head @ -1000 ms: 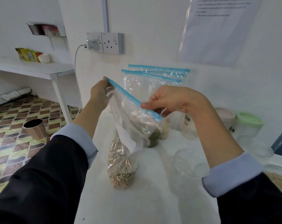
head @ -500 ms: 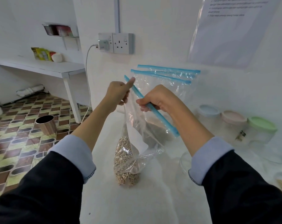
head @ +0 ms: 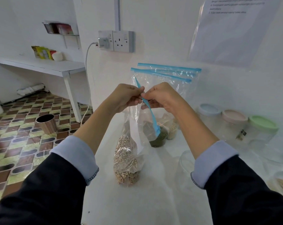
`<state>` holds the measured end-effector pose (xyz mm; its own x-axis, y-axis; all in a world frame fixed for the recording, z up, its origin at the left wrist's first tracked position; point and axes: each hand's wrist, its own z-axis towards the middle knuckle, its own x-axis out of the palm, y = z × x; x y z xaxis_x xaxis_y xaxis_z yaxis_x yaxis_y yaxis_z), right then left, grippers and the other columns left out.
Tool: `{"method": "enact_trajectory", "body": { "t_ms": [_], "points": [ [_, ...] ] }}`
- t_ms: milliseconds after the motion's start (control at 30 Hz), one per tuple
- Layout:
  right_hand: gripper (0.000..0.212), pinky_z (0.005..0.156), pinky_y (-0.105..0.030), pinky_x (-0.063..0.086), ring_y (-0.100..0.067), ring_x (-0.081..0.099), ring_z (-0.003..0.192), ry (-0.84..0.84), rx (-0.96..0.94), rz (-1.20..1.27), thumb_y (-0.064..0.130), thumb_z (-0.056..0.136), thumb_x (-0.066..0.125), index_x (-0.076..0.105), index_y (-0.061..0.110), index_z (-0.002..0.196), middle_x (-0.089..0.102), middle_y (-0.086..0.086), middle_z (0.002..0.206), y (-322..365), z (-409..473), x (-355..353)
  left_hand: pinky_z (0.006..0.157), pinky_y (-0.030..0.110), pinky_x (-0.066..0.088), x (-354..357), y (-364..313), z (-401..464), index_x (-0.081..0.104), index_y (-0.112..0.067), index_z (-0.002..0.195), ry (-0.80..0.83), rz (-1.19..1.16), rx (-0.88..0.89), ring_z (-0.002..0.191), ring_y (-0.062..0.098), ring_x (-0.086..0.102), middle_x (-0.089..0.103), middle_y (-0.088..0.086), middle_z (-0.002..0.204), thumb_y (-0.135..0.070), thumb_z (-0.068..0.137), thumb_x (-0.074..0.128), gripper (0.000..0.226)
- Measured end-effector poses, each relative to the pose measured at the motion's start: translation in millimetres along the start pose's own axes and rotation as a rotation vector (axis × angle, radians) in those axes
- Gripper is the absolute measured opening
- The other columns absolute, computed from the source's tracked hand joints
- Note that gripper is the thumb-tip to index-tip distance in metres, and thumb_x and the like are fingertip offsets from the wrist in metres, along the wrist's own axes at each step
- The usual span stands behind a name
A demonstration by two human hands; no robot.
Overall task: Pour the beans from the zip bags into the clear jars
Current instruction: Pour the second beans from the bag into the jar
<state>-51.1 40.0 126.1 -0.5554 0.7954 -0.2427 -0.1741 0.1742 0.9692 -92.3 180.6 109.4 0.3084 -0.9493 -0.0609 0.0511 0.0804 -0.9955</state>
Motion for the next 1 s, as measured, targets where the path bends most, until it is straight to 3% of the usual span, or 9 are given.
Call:
{"method": "enact_trajectory", "body": {
  "t_ms": [100,233,400,500,633,800,867,933,1000],
  "points": [
    [0.014,0.05,-0.023,0.056,-0.018,0.066,0.048,-0.02,0.005,0.038,0.001,0.085,0.067,0.062,0.0,0.072,0.068,-0.013,0.069,-2,0,0,0.039,0.013,0.042,5,2,0,0.061,-0.001,0.07,-0.044,0.015,0.027,0.037,0.005,0.049,0.059,0.0,0.046,-0.017,0.09,0.063,0.026],
    [0.022,0.047,-0.02,0.054,-0.014,0.064,0.045,0.044,0.075,-0.142,0.021,0.091,0.064,0.057,0.004,0.079,0.065,-0.01,0.067,4,-13,-8,0.038,0.015,0.039,7,-2,4,0.059,-0.003,0.065,-0.173,0.11,0.039,0.032,0.004,0.043,0.053,-0.005,0.038,-0.021,0.089,0.066,0.03],
    [0.046,0.04,-0.016,0.042,-0.011,0.057,0.041,0.406,0.141,-0.396,0.051,0.079,0.057,0.059,0.006,0.069,0.063,-0.005,0.053,18,-55,-27,0.037,0.015,0.037,5,-1,-6,0.056,-0.005,0.062,-0.26,0.011,0.059,0.032,0.007,0.044,0.052,-0.004,0.038,-0.024,0.088,0.067,0.034],
    [0.04,0.042,-0.015,0.044,-0.011,0.06,0.044,0.496,0.15,-0.431,0.044,0.083,0.059,0.061,0.006,0.073,0.066,-0.006,0.058,18,-73,-20,0.046,0.017,0.049,12,-4,-28,0.061,-0.001,0.075,-0.201,-0.052,0.073,0.04,0.009,0.055,0.06,-0.002,0.048,-0.023,0.094,0.058,0.029],
    [0.019,0.04,-0.015,0.045,-0.011,0.06,0.042,0.368,0.131,-0.293,0.008,0.092,0.059,0.06,0.001,0.074,0.067,-0.006,0.056,8,-77,-4,0.061,0.023,0.056,13,-1,-70,0.062,-0.003,0.087,0.002,0.009,0.096,0.059,0.012,0.062,0.063,0.005,0.069,-0.022,0.096,0.052,0.024],
    [0.015,0.042,-0.015,0.048,-0.013,0.061,0.04,0.06,0.15,0.036,0.0,0.088,0.055,0.059,-0.003,0.073,0.064,-0.012,0.055,-7,-72,9,0.08,0.019,0.055,13,24,-118,0.062,-0.011,0.102,0.077,0.178,0.165,0.089,0.009,0.065,0.067,0.003,0.098,-0.024,0.081,0.067,0.026],
    [0.016,0.04,-0.015,0.047,-0.012,0.06,0.038,-0.021,0.169,0.252,-0.004,0.087,0.05,0.056,-0.004,0.072,0.062,-0.01,0.048,-14,-70,14,0.077,0.017,0.054,21,33,-125,0.059,-0.009,0.108,0.01,0.211,0.209,0.095,0.008,0.064,0.065,0.001,0.103,-0.007,0.077,0.074,0.035],
    [0.015,0.04,-0.015,0.047,-0.012,0.06,0.039,-0.051,0.168,0.397,-0.004,0.089,0.05,0.055,-0.004,0.074,0.062,-0.009,0.047,-19,-69,19,0.075,0.017,0.053,28,38,-126,0.06,-0.009,0.101,-0.14,0.205,0.293,0.091,0.007,0.064,0.066,0.0,0.096,0.003,0.075,0.073,0.031],
    [0.013,0.044,-0.016,0.048,-0.009,0.06,0.044,-0.08,0.077,0.315,0.0,0.091,0.053,0.056,0.0,0.078,0.065,-0.006,0.055,-23,-67,21,0.077,0.022,0.053,29,40,-123,0.063,-0.013,0.087,-0.265,0.183,0.348,0.083,0.007,0.067,0.069,0.0,0.087,0.003,0.074,0.074,0.024]
  ]
}}
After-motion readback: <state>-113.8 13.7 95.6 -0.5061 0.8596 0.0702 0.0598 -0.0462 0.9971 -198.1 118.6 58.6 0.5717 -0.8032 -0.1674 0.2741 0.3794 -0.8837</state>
